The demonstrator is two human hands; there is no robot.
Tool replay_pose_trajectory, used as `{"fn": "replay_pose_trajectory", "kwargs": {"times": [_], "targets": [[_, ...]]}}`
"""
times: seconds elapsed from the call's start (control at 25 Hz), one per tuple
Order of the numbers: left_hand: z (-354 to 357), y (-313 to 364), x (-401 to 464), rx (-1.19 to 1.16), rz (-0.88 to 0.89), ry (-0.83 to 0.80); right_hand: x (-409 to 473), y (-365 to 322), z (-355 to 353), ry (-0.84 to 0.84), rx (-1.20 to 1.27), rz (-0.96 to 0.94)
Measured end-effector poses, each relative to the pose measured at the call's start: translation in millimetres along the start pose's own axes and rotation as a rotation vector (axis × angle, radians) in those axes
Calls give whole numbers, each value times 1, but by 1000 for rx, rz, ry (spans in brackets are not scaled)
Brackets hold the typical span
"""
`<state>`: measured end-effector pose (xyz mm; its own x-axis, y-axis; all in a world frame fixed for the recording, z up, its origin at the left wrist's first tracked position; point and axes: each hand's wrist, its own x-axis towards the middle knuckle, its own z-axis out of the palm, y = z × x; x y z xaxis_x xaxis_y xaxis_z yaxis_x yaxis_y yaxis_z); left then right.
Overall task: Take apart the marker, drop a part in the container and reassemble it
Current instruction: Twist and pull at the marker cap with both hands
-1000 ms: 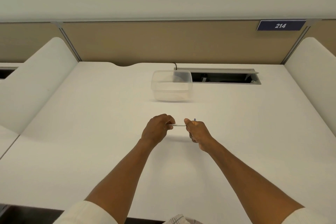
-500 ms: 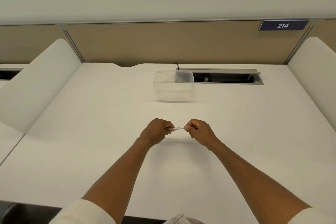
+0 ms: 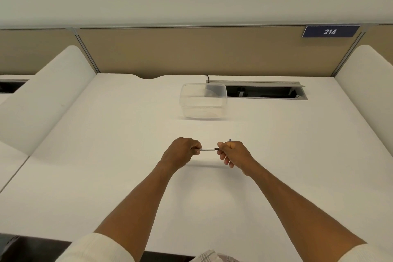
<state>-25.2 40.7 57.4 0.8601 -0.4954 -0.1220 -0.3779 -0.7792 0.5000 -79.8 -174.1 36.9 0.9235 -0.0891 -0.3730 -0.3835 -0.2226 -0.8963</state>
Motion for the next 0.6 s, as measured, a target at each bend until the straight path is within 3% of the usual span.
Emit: {"fn": "replay_pose_trajectory", "kwargs": {"times": [0.36,0.6], "targets": [[2,0,-2,-1,11,7,0,1,1,-22,-2,-63],[2,2,-2,6,21,11,-1,-4,1,-61,-116,6]]}}
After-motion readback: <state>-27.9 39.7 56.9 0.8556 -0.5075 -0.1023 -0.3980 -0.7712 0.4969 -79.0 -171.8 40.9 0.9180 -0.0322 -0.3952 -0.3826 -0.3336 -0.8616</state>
